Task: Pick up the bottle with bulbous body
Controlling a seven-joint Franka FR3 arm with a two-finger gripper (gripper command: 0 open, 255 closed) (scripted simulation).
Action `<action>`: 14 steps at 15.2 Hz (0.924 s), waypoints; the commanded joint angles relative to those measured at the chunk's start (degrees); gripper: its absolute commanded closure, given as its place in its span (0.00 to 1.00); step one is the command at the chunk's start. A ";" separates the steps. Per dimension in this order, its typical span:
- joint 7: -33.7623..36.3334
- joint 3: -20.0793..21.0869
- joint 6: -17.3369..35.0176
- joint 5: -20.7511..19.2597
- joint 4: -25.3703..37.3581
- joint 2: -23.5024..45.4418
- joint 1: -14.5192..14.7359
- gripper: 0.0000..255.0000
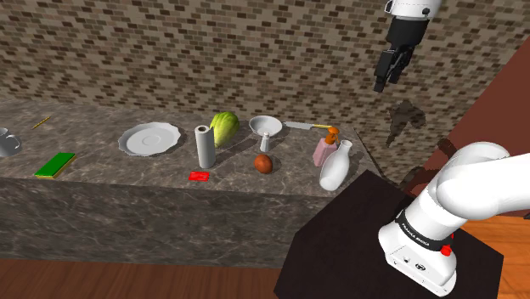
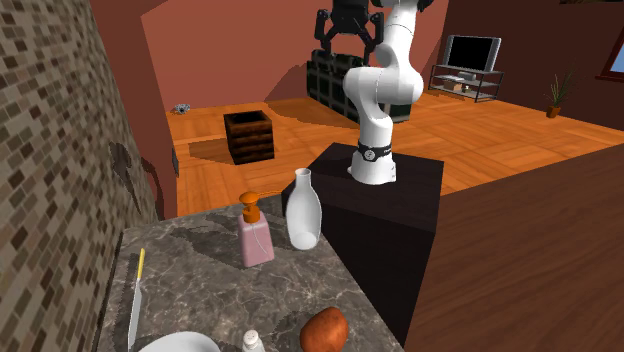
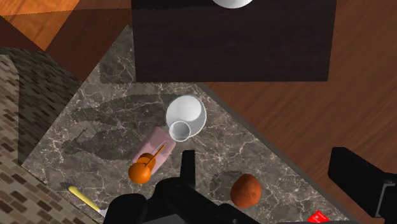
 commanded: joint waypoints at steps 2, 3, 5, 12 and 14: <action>-0.53 -0.54 1.83 -0.34 -1.66 0.21 -0.08 0.00; -1.05 -1.10 3.68 -0.68 -3.25 0.51 -0.16 0.00; -2.07 -2.23 7.46 -1.39 -6.25 1.38 -0.35 0.00; -5.62 -6.36 21.61 -3.85 -14.52 7.55 -1.18 0.00; -6.64 -7.58 25.92 -4.49 -16.19 10.28 -1.42 0.00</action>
